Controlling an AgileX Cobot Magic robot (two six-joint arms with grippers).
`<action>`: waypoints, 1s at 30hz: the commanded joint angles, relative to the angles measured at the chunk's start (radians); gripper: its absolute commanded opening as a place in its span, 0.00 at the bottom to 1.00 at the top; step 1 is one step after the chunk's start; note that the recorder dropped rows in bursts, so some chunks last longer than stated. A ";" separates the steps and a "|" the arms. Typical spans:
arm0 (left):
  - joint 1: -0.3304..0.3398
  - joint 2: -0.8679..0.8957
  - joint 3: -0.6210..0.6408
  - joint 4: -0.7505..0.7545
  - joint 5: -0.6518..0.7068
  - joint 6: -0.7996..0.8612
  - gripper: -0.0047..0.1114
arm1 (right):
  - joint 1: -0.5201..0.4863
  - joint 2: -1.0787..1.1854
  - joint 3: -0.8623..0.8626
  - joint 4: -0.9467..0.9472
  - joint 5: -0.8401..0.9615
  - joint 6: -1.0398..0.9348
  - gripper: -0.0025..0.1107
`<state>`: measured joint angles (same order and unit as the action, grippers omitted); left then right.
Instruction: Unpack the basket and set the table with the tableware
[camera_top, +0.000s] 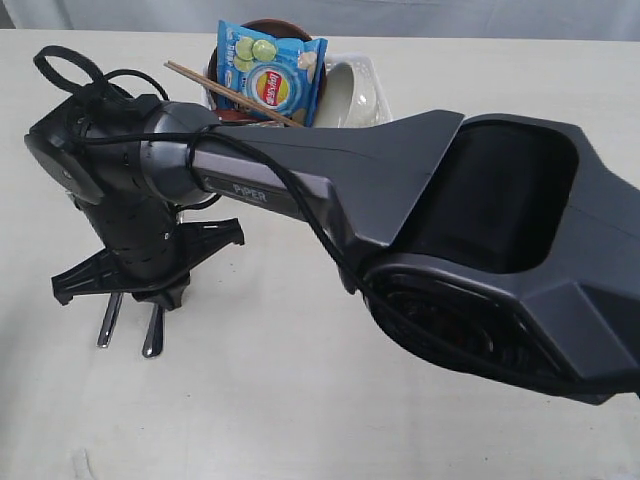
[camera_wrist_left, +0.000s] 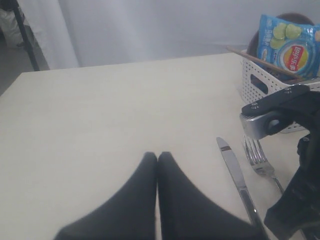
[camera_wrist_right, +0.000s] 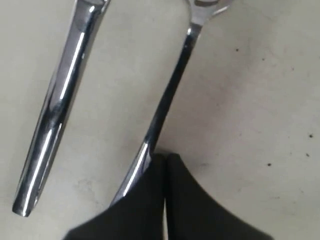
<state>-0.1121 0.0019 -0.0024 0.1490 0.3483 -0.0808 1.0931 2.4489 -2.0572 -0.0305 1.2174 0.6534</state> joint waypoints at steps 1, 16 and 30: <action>-0.006 -0.002 0.002 -0.001 -0.001 -0.002 0.04 | -0.003 -0.002 -0.001 0.007 0.004 -0.014 0.02; -0.006 -0.002 0.002 -0.001 -0.001 -0.002 0.04 | -0.003 -0.059 -0.001 -0.048 0.004 -0.038 0.02; -0.006 -0.002 0.002 -0.001 -0.001 -0.002 0.04 | -0.028 -0.336 -0.001 -0.302 0.004 -0.177 0.02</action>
<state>-0.1121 0.0019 -0.0024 0.1490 0.3483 -0.0808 1.0864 2.1522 -2.0572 -0.2669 1.2181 0.5141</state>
